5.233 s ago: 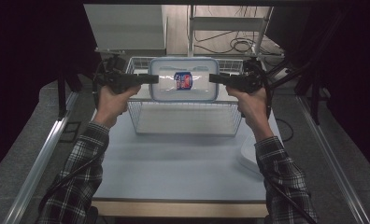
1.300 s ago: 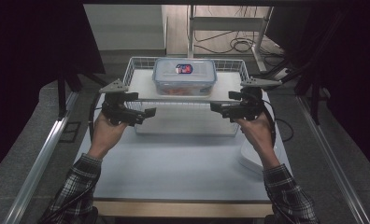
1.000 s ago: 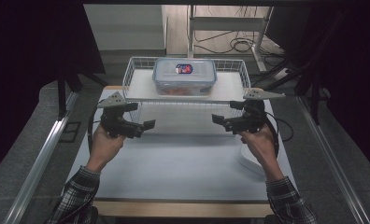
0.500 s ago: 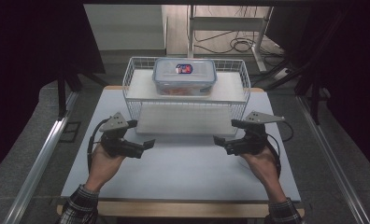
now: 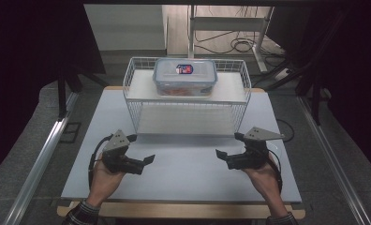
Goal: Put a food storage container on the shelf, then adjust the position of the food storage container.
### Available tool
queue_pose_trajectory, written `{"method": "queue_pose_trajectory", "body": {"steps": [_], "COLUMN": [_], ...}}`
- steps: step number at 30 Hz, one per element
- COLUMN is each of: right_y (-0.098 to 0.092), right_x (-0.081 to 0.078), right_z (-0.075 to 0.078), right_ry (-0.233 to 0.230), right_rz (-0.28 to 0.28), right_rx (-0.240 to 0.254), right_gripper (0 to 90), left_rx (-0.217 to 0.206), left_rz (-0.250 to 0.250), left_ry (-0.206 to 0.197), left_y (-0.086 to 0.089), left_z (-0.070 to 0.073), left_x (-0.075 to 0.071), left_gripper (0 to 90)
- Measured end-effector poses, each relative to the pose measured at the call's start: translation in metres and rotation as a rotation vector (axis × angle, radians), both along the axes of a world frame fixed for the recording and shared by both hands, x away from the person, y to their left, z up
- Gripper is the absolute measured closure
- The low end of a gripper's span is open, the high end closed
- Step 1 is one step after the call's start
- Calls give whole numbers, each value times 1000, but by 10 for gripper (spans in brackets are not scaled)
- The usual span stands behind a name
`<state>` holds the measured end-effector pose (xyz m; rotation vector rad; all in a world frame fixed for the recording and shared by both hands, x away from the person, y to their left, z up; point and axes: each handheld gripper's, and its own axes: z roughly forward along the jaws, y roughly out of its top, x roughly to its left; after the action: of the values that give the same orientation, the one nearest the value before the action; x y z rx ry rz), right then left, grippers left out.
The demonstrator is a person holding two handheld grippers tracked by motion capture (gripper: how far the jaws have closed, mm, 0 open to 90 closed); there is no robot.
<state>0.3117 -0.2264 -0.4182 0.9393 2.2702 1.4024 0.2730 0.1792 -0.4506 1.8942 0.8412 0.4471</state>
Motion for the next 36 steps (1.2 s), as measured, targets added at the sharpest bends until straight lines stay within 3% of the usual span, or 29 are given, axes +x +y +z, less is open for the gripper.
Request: {"method": "queue_pose_trajectory", "body": {"steps": [4,8,17,19,23,26,30,36], "right_y": [-1,-3,-3,-2,-1,-3,-7,-22], "right_x": [-6,-11,-19,-20,-18,-17,-14,-9], "right_z": [-11,-20,-46,-52,-62,-63,-61,-51], "right_ry": [1,-4,15,31,72,83,90,86], "right_rz": [-7,-17,-26,-25,-29,-44,-80,-144], "right_rx": [21,35,4,-9,-32,-25,-51,-40], "right_gripper": [41,48,60,60,59,53,2,12], "left_rx": [-32,-27,45,80,102,100,90,99], "left_rz": [25,50,88,93,91,98,103,100], "left_ry": [1,3,10,23,22,22,29,42], "left_y": [2,6,12,10,8,8,11,11], "left_z": [-13,-24,-45,-51,-53,-54,-55,-57], "left_x": [-6,-11,-22,-23,-23,-23,-22,-21], "left_gripper": [17,15,16,15,13,12,12,11]}}
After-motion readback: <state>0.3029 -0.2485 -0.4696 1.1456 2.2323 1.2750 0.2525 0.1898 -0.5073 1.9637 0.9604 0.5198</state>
